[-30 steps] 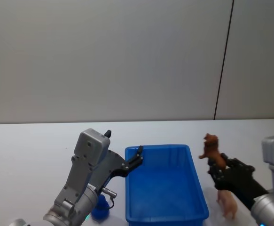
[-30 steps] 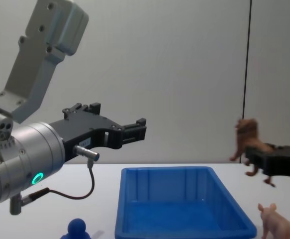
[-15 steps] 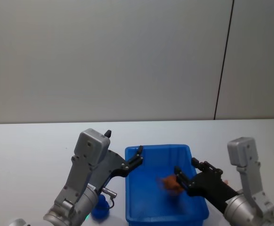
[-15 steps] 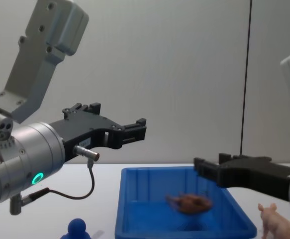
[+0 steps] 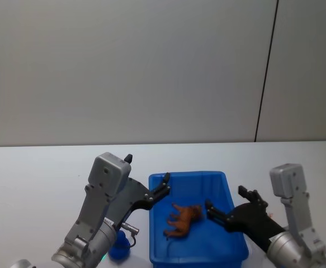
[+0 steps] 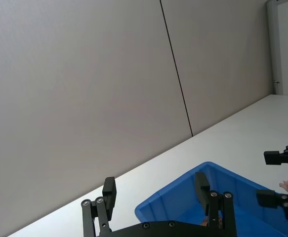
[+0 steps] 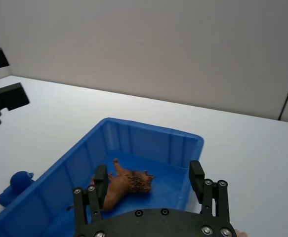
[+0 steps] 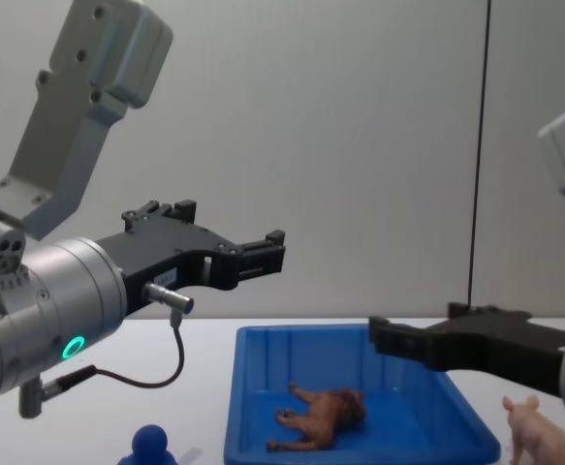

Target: Pick up the two dolls from the table and place them into the box.

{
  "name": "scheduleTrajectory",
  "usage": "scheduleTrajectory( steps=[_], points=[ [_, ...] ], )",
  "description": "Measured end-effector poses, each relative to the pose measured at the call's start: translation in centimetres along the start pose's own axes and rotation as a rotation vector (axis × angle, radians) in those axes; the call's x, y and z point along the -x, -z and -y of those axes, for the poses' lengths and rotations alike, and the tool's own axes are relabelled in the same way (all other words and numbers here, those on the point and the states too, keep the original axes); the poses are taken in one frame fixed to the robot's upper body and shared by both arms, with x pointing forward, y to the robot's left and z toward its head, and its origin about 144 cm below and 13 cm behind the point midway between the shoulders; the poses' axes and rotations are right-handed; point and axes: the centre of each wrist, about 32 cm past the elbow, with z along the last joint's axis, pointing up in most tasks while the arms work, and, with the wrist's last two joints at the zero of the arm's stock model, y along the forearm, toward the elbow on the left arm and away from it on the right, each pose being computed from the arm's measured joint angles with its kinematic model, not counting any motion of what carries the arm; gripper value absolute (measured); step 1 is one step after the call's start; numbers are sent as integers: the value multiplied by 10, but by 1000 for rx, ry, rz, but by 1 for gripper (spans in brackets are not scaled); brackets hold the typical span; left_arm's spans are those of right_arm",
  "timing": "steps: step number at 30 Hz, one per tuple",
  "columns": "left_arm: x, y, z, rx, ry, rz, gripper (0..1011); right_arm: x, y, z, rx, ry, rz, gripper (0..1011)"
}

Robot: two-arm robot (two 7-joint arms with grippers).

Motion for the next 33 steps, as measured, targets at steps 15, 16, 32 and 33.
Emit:
scheduleTrajectory(
  steps=[15, 16, 32, 33],
  points=[
    [0, 0, 0, 0, 0, 0, 1001, -11, 1, 23, -2, 144, 16, 1001],
    [0, 0, 0, 0, 0, 0, 1001, -12, 2, 24, 0, 150, 17, 1001],
    [0, 0, 0, 0, 0, 0, 1001, -20, 20, 43, 82, 238, 10, 1001],
    [0, 0, 0, 0, 0, 0, 1001, -21, 21, 43, 87, 241, 9, 1001]
  ],
)
